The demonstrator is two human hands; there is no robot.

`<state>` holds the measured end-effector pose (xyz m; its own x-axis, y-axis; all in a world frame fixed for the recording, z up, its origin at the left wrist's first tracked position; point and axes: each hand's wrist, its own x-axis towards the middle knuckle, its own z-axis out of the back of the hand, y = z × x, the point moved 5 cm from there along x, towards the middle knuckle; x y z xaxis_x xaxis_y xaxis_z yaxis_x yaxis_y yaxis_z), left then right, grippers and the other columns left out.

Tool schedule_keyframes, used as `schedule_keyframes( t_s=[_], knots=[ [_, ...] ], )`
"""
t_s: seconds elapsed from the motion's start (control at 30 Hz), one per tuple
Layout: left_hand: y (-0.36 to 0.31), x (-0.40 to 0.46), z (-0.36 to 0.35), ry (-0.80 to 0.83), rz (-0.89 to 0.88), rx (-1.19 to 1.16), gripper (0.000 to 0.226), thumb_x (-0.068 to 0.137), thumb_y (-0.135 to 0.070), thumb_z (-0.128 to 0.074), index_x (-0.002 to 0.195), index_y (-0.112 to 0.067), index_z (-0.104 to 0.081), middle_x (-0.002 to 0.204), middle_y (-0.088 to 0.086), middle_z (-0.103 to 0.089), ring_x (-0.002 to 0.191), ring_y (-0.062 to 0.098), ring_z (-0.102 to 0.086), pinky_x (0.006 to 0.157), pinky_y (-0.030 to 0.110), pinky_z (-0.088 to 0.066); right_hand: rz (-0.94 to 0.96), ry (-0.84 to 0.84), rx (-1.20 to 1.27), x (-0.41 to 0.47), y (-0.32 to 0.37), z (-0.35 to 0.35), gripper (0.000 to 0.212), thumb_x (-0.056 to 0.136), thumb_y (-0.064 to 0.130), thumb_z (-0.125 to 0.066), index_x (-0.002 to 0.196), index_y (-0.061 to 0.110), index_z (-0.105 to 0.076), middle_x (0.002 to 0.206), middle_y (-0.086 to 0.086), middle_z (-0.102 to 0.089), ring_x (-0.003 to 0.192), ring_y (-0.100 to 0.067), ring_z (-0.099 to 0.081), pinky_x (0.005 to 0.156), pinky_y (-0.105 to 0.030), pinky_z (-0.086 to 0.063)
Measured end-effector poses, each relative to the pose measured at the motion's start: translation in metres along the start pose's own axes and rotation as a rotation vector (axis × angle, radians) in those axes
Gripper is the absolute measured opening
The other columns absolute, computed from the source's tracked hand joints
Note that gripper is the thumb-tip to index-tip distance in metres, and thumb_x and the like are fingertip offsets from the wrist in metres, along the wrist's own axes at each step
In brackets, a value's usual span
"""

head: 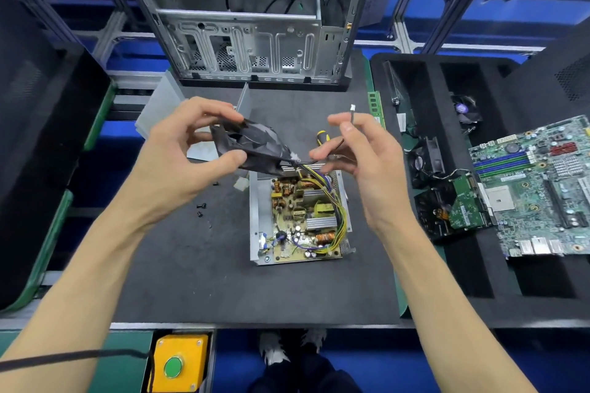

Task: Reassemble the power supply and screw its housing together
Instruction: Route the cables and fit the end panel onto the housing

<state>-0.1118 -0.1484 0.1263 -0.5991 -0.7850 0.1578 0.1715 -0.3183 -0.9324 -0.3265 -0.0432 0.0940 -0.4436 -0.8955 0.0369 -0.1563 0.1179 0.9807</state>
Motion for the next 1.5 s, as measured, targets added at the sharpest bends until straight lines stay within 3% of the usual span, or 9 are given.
schedule_keyframes(
  t_s=[0.1,0.2,0.47,0.67,0.73,0.87,1.2,1.37,1.5],
  knots=[
    [0.004,-0.001,-0.007,0.016,0.030,-0.005,0.034,0.072,-0.033,-0.073,0.105,-0.032,-0.064,0.128,-0.001,-0.062,0.119,0.014,-0.062,0.099,0.026,-0.048,0.014,-0.038,-0.140,-0.005,-0.004,0.003,0.017,0.105,0.015,-0.050,0.117,0.018,-0.062,0.075,-0.003,-0.076,0.077,-0.027,-0.072,0.064,-0.029,-0.058],
    [0.006,-0.002,-0.015,0.034,0.014,0.035,0.033,0.073,-0.031,-0.072,0.105,-0.025,-0.065,0.125,0.005,-0.058,0.117,0.013,-0.059,0.098,0.018,-0.046,-0.005,-0.085,-0.273,-0.012,-0.013,0.006,0.017,0.103,0.019,-0.056,0.118,0.026,-0.061,0.081,0.003,-0.078,0.078,-0.042,-0.063,0.065,-0.044,-0.052],
    [0.016,-0.007,-0.025,0.060,0.016,0.080,0.034,0.073,-0.037,-0.077,0.103,-0.025,-0.065,0.129,0.012,-0.059,0.122,0.016,-0.059,0.105,0.027,-0.045,0.012,-0.161,-0.457,-0.030,-0.030,0.012,0.016,0.100,0.025,-0.060,0.099,0.038,-0.069,0.107,0.016,-0.064,0.115,-0.021,-0.057,0.096,-0.045,-0.049],
    [0.017,-0.014,-0.034,0.098,-0.026,0.173,0.041,0.074,-0.041,-0.078,0.106,-0.017,-0.066,0.128,0.011,-0.060,0.132,0.016,-0.053,0.107,0.028,-0.046,0.051,-0.239,-0.424,-0.042,-0.029,0.019,0.027,0.101,0.027,-0.057,0.082,0.039,-0.072,0.100,0.006,-0.064,0.111,-0.020,-0.058,0.088,-0.027,-0.047],
    [0.017,-0.016,-0.035,0.107,-0.041,0.213,0.042,0.074,-0.042,-0.079,0.105,-0.017,-0.066,0.128,0.011,-0.060,0.133,0.018,-0.052,0.108,0.038,-0.047,0.060,-0.257,-0.435,-0.047,-0.029,0.021,0.029,0.102,0.029,-0.056,0.081,0.039,-0.073,0.095,0.006,-0.064,0.107,-0.018,-0.056,0.080,-0.017,-0.042],
    [0.017,-0.021,-0.038,0.130,-0.058,0.315,0.047,0.073,-0.047,-0.079,0.105,-0.015,-0.067,0.127,0.007,-0.058,0.133,0.019,-0.051,0.107,0.052,-0.046,0.041,-0.260,-0.460,-0.056,-0.035,0.021,0.028,0.103,0.030,-0.058,0.083,0.037,-0.076,0.092,0.006,-0.062,0.104,-0.014,-0.053,0.080,-0.022,-0.042],
    [0.013,-0.025,-0.044,0.188,-0.053,0.519,0.032,0.074,-0.017,-0.086,0.099,-0.017,-0.066,0.125,0.001,-0.058,0.112,-0.011,-0.050,0.098,0.008,-0.034,-0.026,-0.189,-0.623,-0.063,-0.040,0.015,0.018,0.099,0.028,-0.066,0.092,0.025,-0.082,0.112,0.003,-0.058,0.114,-0.012,-0.045,0.089,-0.003,-0.029],
    [0.006,-0.022,-0.044,0.235,-0.054,0.559,0.029,0.071,-0.018,-0.084,0.093,-0.024,-0.066,0.127,-0.003,-0.056,0.106,-0.003,-0.055,0.096,0.007,-0.033,0.003,-0.204,-0.646,-0.062,-0.042,0.014,0.004,0.096,0.026,-0.070,0.096,0.024,-0.073,0.113,0.003,-0.061,0.118,-0.017,-0.047,0.093,-0.018,-0.040],
    [0.006,-0.018,-0.050,0.338,-0.080,0.672,0.027,0.070,-0.017,-0.084,0.093,-0.021,-0.069,0.132,0.000,-0.055,0.113,0.010,-0.053,0.092,-0.002,-0.025,0.019,-0.171,-0.659,-0.064,-0.045,0.011,0.005,0.093,0.027,-0.074,0.090,0.026,-0.077,0.112,0.004,-0.059,0.116,-0.017,-0.047,0.096,-0.016,-0.038]
  ],
)
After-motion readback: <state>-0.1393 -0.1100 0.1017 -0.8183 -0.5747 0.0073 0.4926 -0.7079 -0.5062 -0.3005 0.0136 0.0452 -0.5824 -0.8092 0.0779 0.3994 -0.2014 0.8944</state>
